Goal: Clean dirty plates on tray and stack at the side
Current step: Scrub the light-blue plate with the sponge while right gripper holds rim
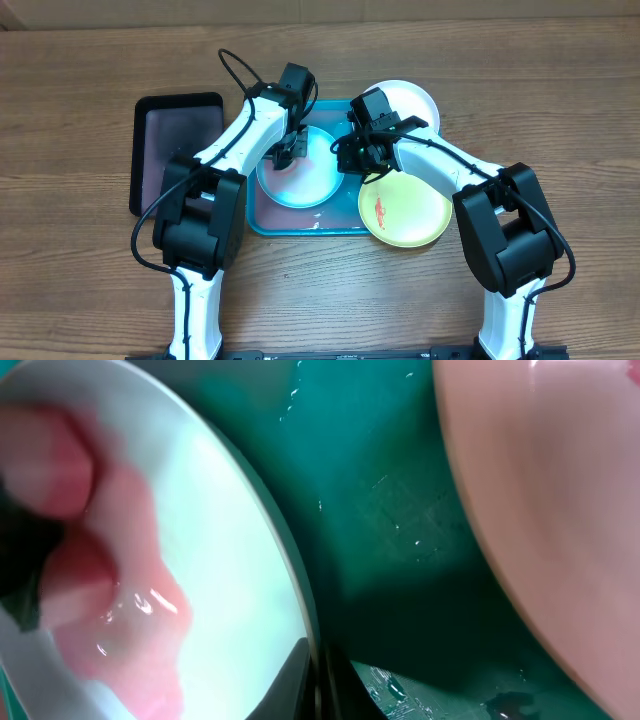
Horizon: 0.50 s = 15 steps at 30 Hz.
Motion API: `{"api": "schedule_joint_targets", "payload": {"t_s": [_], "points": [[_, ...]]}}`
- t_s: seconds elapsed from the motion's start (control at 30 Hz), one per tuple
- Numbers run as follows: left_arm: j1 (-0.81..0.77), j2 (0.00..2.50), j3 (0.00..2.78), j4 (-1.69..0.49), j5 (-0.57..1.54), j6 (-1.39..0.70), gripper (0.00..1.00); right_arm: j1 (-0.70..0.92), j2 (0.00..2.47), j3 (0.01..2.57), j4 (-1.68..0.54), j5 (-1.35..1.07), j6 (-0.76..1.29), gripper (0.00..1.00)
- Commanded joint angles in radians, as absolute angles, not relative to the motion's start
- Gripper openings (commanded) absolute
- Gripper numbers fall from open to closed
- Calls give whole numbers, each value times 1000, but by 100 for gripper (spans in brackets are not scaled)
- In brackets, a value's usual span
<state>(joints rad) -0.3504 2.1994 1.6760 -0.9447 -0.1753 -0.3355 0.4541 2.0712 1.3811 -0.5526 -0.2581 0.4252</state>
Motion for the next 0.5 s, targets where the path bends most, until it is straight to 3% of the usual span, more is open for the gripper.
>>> {"api": "schedule_joint_targets", "payload": {"t_s": [0.0,0.17,0.27,0.33,0.47], "points": [[-345,2198,1679,-1044,-289,-368,4,452,2078,1407,-553,-255,424,4],[-360,2198,1679,-1165,-64,-83,4,452,2078,1407,-554,-256,424,4],[-374,2198,1679,-1242,270,242,4,452,2078,1407,-554,-257,424,4],[-382,2198,1679,-1235,376,272,4,452,2078,1407,-554,-272,424,4],[-394,2198,1679,-1103,335,139,4,452,2078,1407,-558,-294,446,4]]}}
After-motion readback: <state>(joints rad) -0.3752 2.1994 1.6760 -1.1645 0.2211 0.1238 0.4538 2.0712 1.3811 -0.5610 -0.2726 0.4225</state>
